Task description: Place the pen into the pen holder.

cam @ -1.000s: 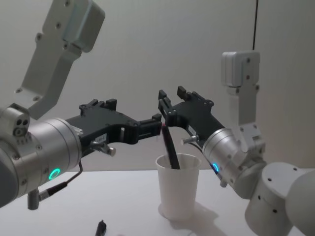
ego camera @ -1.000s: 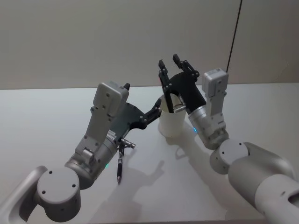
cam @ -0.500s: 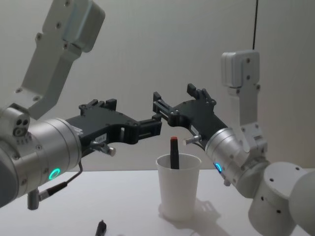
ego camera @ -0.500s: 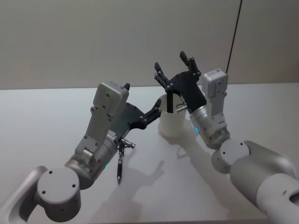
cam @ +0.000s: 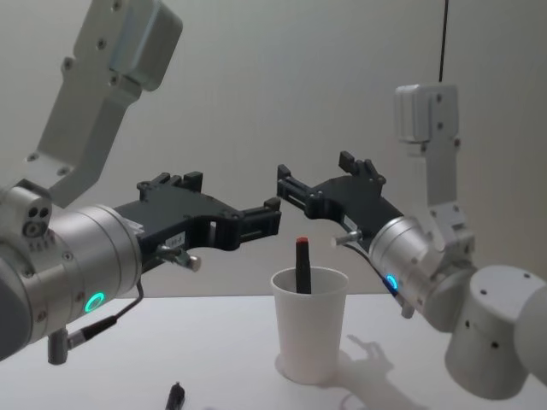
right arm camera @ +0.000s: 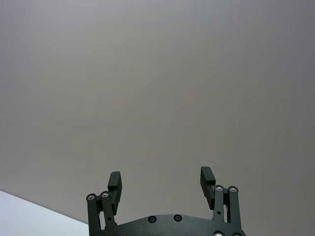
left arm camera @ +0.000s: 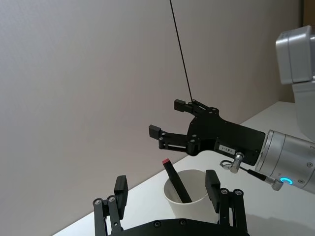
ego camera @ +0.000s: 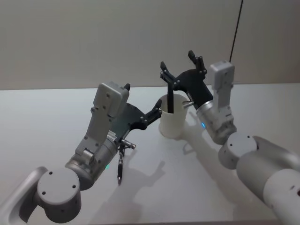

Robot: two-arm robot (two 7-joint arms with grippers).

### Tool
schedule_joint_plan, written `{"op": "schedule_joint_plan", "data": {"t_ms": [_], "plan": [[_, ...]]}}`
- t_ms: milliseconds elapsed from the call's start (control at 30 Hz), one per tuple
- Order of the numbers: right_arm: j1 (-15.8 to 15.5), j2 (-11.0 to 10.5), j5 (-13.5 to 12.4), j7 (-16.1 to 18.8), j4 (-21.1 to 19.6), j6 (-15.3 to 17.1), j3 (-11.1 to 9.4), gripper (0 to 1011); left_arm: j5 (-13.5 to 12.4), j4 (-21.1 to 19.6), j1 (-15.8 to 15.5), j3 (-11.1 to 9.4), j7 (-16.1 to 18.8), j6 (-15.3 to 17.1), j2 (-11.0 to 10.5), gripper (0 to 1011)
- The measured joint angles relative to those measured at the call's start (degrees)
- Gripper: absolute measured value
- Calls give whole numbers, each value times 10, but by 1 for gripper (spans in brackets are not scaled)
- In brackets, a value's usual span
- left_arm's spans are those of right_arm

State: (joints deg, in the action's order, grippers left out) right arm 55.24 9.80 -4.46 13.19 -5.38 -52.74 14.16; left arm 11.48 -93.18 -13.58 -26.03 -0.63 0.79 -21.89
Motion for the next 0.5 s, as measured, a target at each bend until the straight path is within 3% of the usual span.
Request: {"op": "schedule_joint_plan", "data": {"t_ms": [100, 233, 333, 367, 467, 500], "plan": [[-1, -5, -3, 9, -11, 20, -8, 1001, 0, 0, 0, 0, 0, 0, 0, 1003], [-26, -16, -6, 22, -69, 67, -21, 1002, 0, 0, 0, 0, 0, 0, 0, 1003], [-75, -31, -6, 31, -171, 141, -32, 1001, 0, 0, 0, 0, 0, 0, 0, 1003], [-75, -31, -6, 31, -171, 141, -32, 1001, 0, 0, 0, 0, 0, 0, 0, 1003], [-121, -45, -5, 36, -263, 204, -42, 1002, 0, 0, 0, 0, 0, 0, 0, 1003], [-129, -47, -4, 37, -279, 211, -44, 1002, 0, 0, 0, 0, 0, 0, 0, 1003]]}}
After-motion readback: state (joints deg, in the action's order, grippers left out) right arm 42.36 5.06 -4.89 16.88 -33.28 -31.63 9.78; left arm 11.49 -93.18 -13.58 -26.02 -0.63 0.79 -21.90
